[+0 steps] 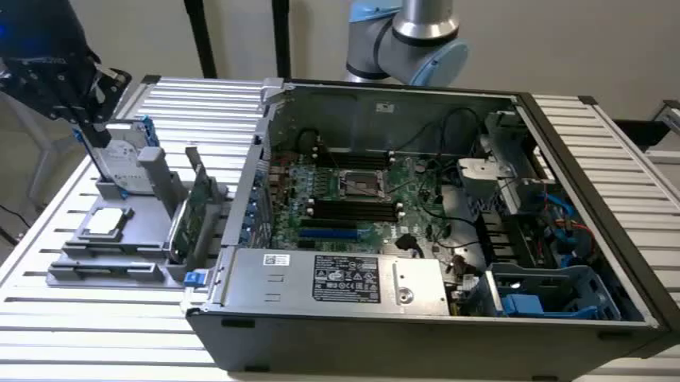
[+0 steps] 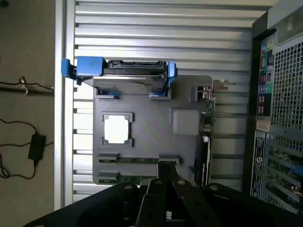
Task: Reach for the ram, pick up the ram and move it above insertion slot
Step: 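Reach for the ram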
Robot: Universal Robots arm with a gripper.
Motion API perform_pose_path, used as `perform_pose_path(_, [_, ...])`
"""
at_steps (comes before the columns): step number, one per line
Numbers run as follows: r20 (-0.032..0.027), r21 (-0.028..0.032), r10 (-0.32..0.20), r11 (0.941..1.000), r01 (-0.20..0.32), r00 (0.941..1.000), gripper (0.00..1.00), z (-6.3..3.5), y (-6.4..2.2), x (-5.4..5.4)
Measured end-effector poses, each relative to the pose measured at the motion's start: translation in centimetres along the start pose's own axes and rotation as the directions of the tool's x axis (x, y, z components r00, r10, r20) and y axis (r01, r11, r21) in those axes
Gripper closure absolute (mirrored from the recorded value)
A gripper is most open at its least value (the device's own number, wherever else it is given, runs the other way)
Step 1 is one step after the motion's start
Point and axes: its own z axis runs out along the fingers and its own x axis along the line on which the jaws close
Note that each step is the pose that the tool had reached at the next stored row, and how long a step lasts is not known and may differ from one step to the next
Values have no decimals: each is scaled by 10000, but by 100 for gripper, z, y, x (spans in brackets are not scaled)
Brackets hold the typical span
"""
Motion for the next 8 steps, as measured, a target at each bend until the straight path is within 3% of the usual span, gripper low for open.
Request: perform_pose_path(8, [0,0,0,10000,0,10000,89,0,0,0])
